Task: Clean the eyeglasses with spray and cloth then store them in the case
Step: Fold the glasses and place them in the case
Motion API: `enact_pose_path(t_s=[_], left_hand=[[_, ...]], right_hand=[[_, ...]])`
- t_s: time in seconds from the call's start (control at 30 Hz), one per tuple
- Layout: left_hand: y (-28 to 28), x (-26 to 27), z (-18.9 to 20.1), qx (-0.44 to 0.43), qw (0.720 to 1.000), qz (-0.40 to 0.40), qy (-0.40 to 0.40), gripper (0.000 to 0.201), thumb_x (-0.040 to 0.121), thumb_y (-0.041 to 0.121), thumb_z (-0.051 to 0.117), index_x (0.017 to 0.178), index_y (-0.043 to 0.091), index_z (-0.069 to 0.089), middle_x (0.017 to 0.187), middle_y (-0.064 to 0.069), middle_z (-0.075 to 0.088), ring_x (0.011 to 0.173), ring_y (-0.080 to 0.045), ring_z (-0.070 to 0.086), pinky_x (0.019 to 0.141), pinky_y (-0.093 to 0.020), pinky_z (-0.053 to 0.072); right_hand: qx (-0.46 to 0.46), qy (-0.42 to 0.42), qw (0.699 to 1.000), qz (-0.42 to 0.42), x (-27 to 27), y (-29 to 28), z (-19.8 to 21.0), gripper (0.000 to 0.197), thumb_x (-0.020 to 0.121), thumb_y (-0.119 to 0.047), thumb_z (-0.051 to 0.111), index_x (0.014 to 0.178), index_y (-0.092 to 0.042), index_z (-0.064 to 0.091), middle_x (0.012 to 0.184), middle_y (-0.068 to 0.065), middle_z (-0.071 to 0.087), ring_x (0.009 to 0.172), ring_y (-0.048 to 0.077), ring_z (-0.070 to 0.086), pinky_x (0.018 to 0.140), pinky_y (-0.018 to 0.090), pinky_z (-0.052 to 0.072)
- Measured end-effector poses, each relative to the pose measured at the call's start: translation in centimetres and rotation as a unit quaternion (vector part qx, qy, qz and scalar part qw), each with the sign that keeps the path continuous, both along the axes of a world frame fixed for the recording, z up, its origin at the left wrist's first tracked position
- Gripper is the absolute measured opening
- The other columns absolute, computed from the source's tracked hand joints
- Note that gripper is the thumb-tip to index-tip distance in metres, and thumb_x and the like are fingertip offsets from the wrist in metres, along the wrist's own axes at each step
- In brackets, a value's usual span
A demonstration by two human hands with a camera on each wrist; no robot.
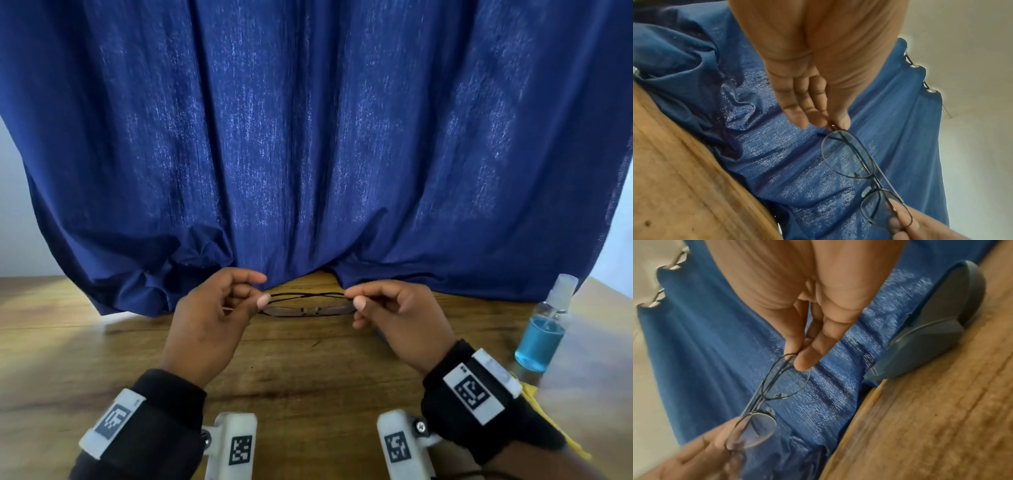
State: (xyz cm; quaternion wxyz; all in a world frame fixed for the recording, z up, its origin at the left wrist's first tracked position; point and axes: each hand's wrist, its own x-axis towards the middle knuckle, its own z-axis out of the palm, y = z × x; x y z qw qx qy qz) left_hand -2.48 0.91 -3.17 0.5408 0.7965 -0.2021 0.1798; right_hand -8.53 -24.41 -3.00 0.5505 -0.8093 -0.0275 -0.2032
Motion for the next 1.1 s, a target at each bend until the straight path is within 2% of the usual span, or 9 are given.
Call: enact_pose_path(t_s=[0.1,0.2,0.3,0.53,0.63,0.73,0.87,0.97,1.1], left_hand=[[-0.6,-0.4,0.1,-0.034,0.999,-0.006,-0.001,0.012,0.088,0.030,0.074,0.100,0.034,0.073,0.091,0.006,0.076,0.084,-0.015,0.071,0.072,-0.031,0.061],[-1.2,-0.5,-0.2,0.007,1.000,-0.007,0.000,0.010,0.090,0.034,0.072,0.100,0.033,0.074,0.097,0.016,0.076,0.088,-0.006,0.070,0.078,-0.032,0.060],[-2.8,-0.1,0.1,0.068,0.997,-0.017,0.033,0.006,0.091,0.032,0.073,0.098,0.033,0.075,0.094,0.015,0.075,0.087,0.001,0.068,0.077,-0.025,0.057],[-10.3,3.8,2.1,0.146,0.972,-0.058,0.172,0.015,0.092,0.025,0.074,0.102,0.013,0.074,0.088,-0.003,0.071,0.081,-0.016,0.065,0.068,-0.015,0.051],[-13.9,5.4,1.2,0.164,0.946,-0.065,0.272,0.015,0.091,0.026,0.074,0.092,0.012,0.070,0.086,-0.014,0.068,0.076,-0.025,0.065,0.076,-0.033,0.056],[-16.8,6.7,-0.3,0.204,0.924,-0.056,0.318,0.037,0.080,0.045,0.076,0.097,0.012,0.068,0.099,-0.022,0.074,0.090,-0.037,0.073,0.088,-0.048,0.061],[-19.3,6.5,-0.5,0.127,0.909,-0.030,0.397,0.017,0.094,0.014,0.068,0.081,0.014,0.056,0.077,-0.013,0.063,0.065,-0.024,0.062,0.062,-0.034,0.059],[-19.7,6.1,-0.5,0.111,0.917,-0.029,0.383,0.009,0.090,-0.005,0.062,0.093,0.003,0.060,0.077,-0.015,0.060,0.063,-0.024,0.061,0.045,-0.027,0.056],[-17.4,5.6,-0.8,-0.068,0.901,-0.051,0.425,0.018,0.096,-0.006,0.051,0.106,0.003,0.062,0.096,-0.017,0.064,0.081,-0.026,0.064,0.051,-0.033,0.062]], right_hand=[[0.177,-0.004,0.984,-0.019,0.7,-1.3,0.1,0.018,0.094,0.002,0.062,0.093,-0.010,0.076,0.074,0.014,0.073,0.066,0.022,0.069,0.073,0.032,0.061],[0.403,-0.018,0.914,-0.053,1.1,-3.0,0.7,0.017,0.095,0.007,0.057,0.094,-0.001,0.072,0.069,0.010,0.066,0.061,0.016,0.063,0.062,0.021,0.059],[0.508,-0.027,0.856,-0.095,1.5,-4.9,0.6,0.014,0.093,0.008,0.058,0.095,0.003,0.071,0.077,0.012,0.067,0.063,0.016,0.063,0.061,0.021,0.060],[0.589,-0.012,0.798,-0.130,1.8,-6.4,0.5,0.009,0.091,0.008,0.062,0.092,0.005,0.070,0.075,0.012,0.069,0.056,0.016,0.063,0.052,0.020,0.057],[0.604,-0.006,0.785,-0.135,1.6,-6.8,0.6,0.010,0.091,0.009,0.062,0.098,0.008,0.069,0.076,0.014,0.069,0.053,0.015,0.063,0.048,0.020,0.056],[0.619,0.005,0.773,-0.142,1.5,-7.2,0.7,0.012,0.091,0.009,0.061,0.101,0.010,0.068,0.078,0.015,0.069,0.057,0.017,0.061,0.044,0.020,0.054],[0.622,0.033,0.770,-0.139,1.2,-7.4,0.8,0.008,0.092,0.007,0.061,0.093,0.007,0.069,0.067,0.014,0.068,0.042,0.013,0.062,0.038,0.019,0.050],[0.633,0.042,0.766,-0.104,1.3,-7.3,0.9,0.011,0.093,0.007,0.060,0.086,0.003,0.069,0.062,0.012,0.069,0.038,0.011,0.061,0.039,0.019,0.051],[0.607,0.076,0.791,-0.015,1.4,-6.3,0.9,0.008,0.092,0.004,0.062,0.089,0.004,0.070,0.074,0.011,0.070,0.051,0.011,0.065,0.049,0.019,0.057]])
